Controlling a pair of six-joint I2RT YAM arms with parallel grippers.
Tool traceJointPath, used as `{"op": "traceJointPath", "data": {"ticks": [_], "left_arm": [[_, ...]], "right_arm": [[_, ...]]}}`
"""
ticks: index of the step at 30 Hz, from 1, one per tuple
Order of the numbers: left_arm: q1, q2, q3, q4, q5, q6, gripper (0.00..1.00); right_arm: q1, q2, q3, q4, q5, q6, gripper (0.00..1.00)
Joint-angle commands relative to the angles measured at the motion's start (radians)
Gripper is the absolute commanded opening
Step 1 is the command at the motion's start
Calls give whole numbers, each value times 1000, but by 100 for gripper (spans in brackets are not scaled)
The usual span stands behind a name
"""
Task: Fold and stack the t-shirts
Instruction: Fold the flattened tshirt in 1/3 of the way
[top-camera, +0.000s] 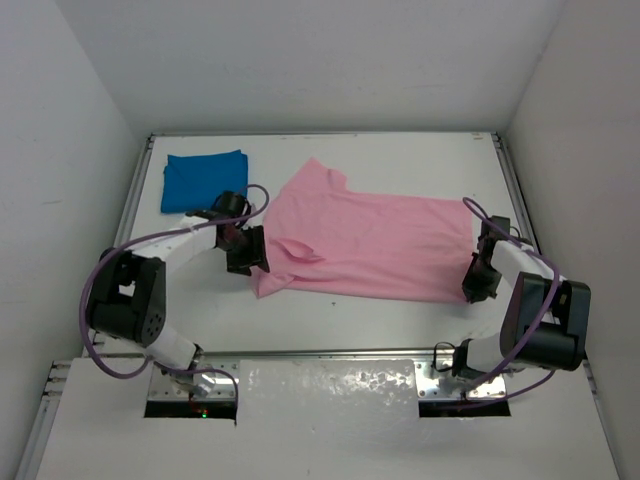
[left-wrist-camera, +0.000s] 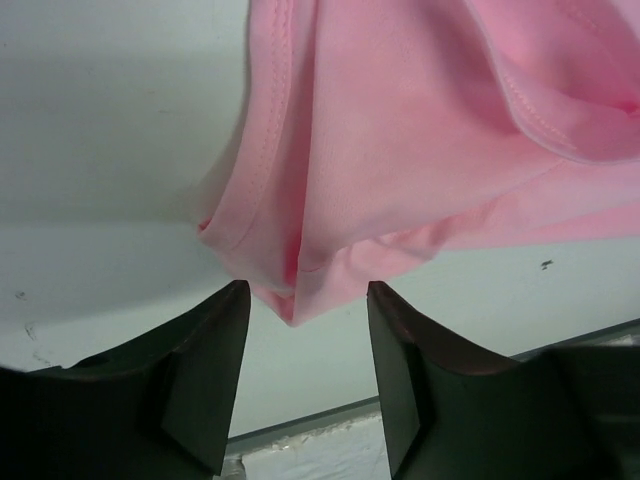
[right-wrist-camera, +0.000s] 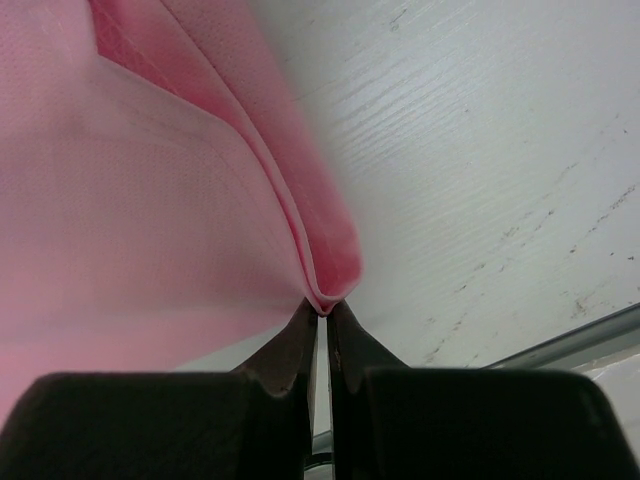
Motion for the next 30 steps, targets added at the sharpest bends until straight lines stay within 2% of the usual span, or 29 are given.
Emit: {"op": "traceJointPath", "data": {"ticks": [1, 6, 9, 10, 19, 24, 30], "left_arm": [[-6, -27, 47, 26, -4, 6, 49], [-6, 62, 148, 99, 22, 99, 45], [-8, 184, 283, 2, -19, 113, 45], [-11, 228, 307, -8, -40, 112, 45], [-15, 315, 440, -46, -198, 35, 48], [-31, 362, 572, -166, -223, -131, 41], [-135, 362, 661, -247, -323, -373, 37]], "right_arm": [[-7, -2, 29, -6, 15, -27, 5], [-7, -15, 27, -3, -3, -33, 5], [-7, -22, 20, 1, -11, -36, 5], [-7, -22, 17, 3, -12, -36, 5], [-7, -30, 3, 11, -25, -44, 6], [-7, -28, 6, 12, -22, -48, 6], [-7, -27, 18, 9, -18, -56, 6]]}}
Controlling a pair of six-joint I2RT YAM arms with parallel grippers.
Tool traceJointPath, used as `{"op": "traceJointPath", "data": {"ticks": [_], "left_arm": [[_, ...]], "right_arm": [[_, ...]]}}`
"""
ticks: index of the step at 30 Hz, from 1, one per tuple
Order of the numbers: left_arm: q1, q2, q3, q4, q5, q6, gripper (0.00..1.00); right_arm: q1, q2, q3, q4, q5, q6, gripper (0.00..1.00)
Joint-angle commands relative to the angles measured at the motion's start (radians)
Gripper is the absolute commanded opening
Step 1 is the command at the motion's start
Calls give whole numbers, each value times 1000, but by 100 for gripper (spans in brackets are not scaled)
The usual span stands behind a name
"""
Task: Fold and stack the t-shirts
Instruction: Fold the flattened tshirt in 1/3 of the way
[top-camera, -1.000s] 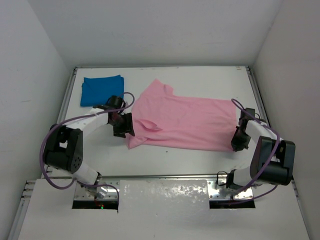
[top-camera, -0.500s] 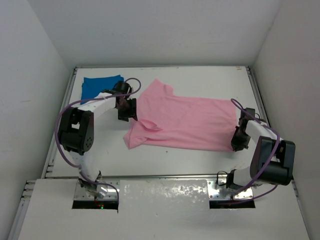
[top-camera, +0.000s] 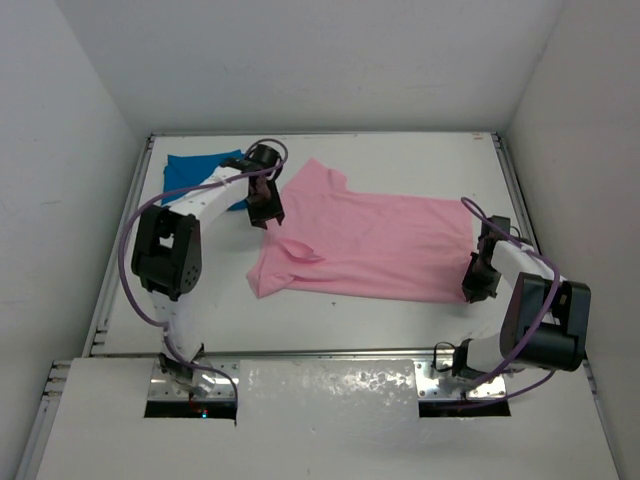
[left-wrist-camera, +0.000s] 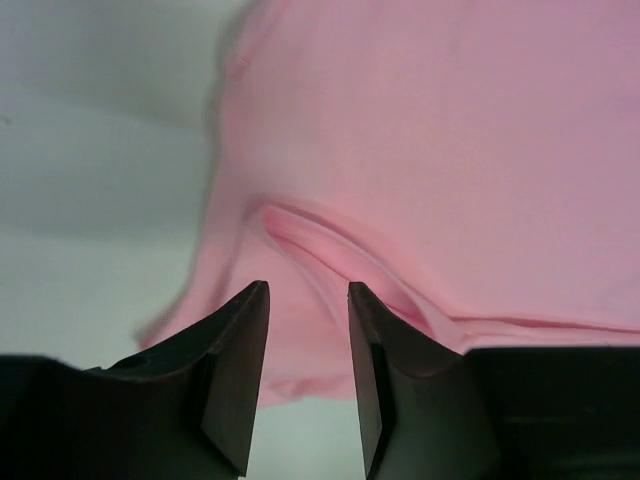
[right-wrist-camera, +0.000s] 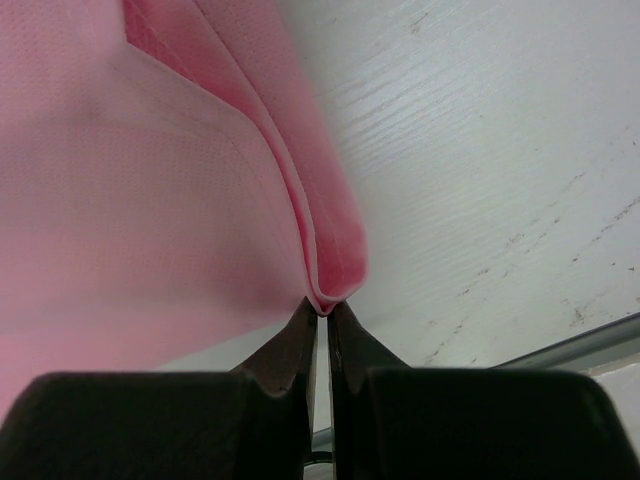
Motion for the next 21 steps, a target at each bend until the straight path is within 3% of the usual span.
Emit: {"op": "traceJointPath", "data": {"ticks": [1, 7, 21], "left_arm": [[-75, 3, 82, -78, -56, -212, 35], [-100, 162, 214, -295, -110, -314, 31], [-99, 200, 185, -266, -153, -366, 39]], "right_arm": [[-7, -26, 20, 7, 1, -14, 6], [-7, -32, 31, 0, 3, -24, 6], [-7, -30, 31, 12, -8, -32, 5]]}}
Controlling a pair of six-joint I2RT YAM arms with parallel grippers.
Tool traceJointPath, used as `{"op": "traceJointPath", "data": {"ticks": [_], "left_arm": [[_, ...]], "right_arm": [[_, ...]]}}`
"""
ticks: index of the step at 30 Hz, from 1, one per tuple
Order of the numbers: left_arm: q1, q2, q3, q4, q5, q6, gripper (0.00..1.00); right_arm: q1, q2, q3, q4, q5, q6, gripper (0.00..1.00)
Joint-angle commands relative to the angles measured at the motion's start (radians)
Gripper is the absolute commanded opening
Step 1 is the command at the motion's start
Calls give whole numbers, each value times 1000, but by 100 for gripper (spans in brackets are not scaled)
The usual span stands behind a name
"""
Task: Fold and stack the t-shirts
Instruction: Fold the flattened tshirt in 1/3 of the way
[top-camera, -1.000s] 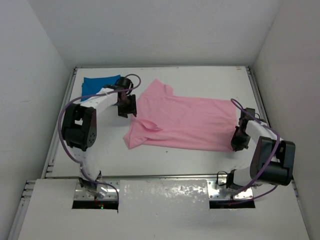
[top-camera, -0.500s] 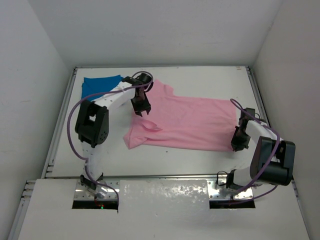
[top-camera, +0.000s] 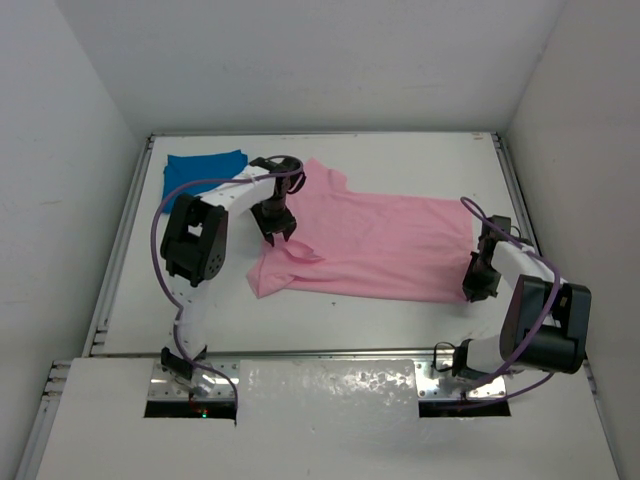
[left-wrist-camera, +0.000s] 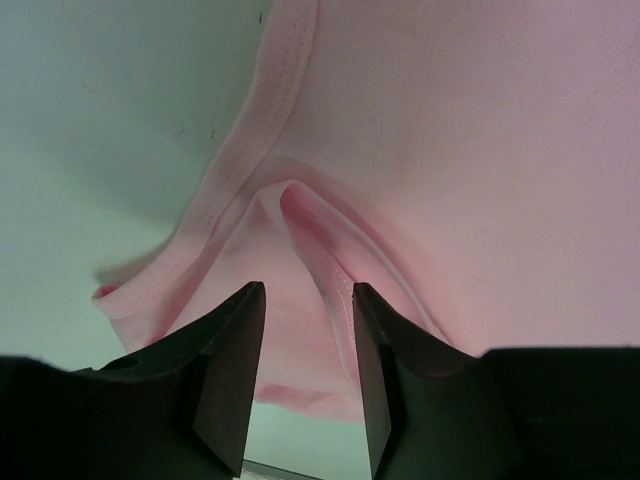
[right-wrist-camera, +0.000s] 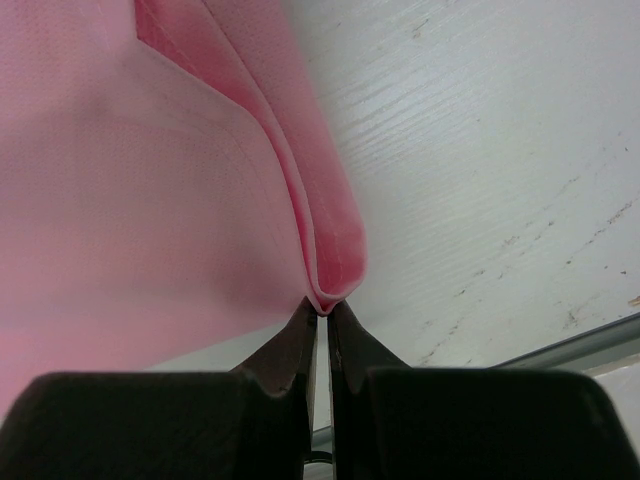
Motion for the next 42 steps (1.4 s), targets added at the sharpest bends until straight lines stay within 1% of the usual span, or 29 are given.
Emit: {"op": "traceJointPath", "data": {"ticks": [1, 5, 10, 12, 13, 15, 17, 18, 19, 23, 27, 32, 38, 39, 40, 41, 42], "left_arm": [[4, 6, 13, 2, -21, -38, 39], [4, 17, 10, 34, -18, -47, 40], [4, 43, 16, 55, -15, -47, 31], [4, 44, 18, 57, -15, -49, 25], [4, 43, 16, 63, -10, -44, 20], [4, 38, 18, 77, -7, -42, 18], [6, 43, 24, 77, -6, -41, 13], [4, 43, 24, 77, 6, -39, 8], [4, 46, 24, 75, 11, -36, 0], [4, 29, 39, 77, 4, -35, 0], [4, 29, 126, 49, -27, -30, 0], [12, 69, 197, 49, -4, -16, 0], [13, 104, 274, 104, 5, 25, 0], [15, 121, 283, 104, 11, 36, 1], [18, 129, 295, 104, 26, 42, 7], [19, 136, 297, 104, 31, 50, 20], [21, 139, 295, 100, 30, 60, 23]], "right_arm": [[-7, -16, 31, 12, -9, -11, 6], [-7, -10, 31, 13, -10, -13, 5], [-5, -5, 34, 13, -6, -11, 6], [-7, -2, 35, 13, -2, -11, 5], [-7, -2, 37, 10, 1, -11, 5], [-7, -2, 38, 10, 2, -11, 5], [-7, -1, 38, 10, 4, -11, 6], [-7, -1, 38, 12, 2, -13, 5], [-7, -1, 38, 10, 7, -11, 5], [-7, -1, 43, 9, 7, -10, 5], [-7, 1, 43, 9, 5, -8, 5], [-7, 2, 46, 7, 2, -10, 5], [-7, 4, 47, 4, 5, -11, 5], [-7, 7, 47, 4, 7, -11, 5], [-7, 8, 50, 3, 5, -11, 5], [-7, 10, 54, 1, 7, -11, 6], [-7, 13, 55, 1, 5, -11, 6]]}}
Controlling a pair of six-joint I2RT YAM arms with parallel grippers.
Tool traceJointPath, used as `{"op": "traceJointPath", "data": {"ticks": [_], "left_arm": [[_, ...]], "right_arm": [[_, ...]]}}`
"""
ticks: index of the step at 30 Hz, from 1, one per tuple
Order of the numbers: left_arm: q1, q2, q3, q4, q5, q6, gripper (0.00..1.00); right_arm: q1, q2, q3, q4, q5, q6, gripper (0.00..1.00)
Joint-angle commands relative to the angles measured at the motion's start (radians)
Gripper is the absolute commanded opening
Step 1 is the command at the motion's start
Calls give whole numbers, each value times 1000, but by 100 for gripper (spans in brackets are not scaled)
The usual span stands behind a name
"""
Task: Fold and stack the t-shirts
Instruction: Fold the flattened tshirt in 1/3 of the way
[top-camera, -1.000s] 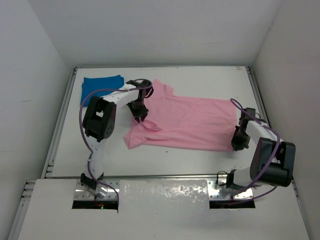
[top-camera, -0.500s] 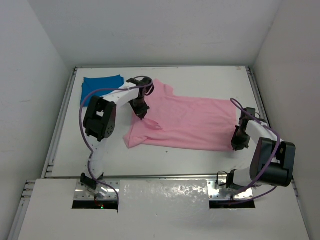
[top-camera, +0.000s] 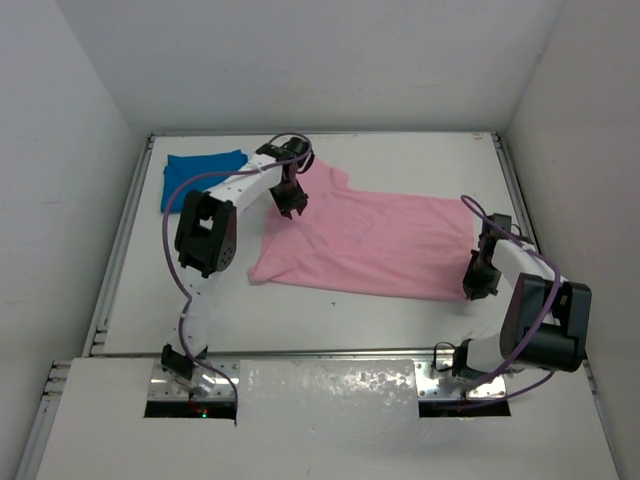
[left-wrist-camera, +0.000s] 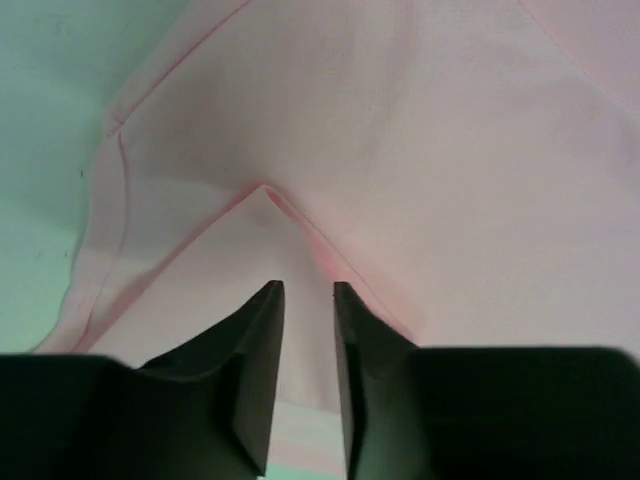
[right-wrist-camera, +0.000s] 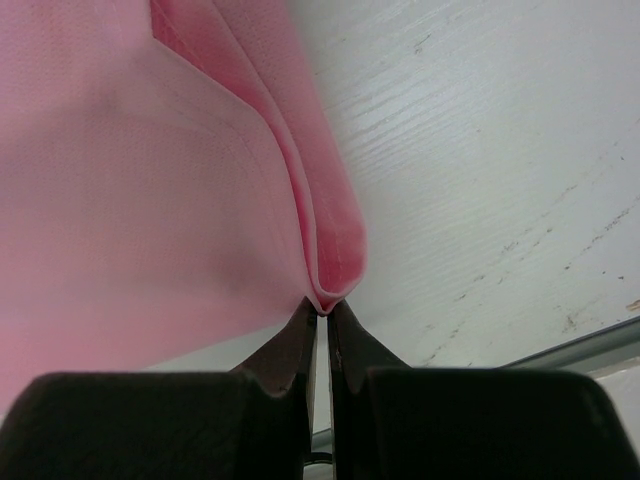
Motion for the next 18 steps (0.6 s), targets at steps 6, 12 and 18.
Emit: {"op": "traceJointPath", "data": {"ticks": [6, 12, 18], "left_arm": [[26, -19, -38, 117, 6, 106, 47], [49, -159, -53, 80, -121, 309, 59], [80, -411, -395, 94, -171, 332, 55]], "right_arm": [[-7, 21, 52, -1, 7, -11, 6], [-7, 34, 82, -21, -9, -16, 9], [-7, 31, 102, -49, -39, -3, 35]]}}
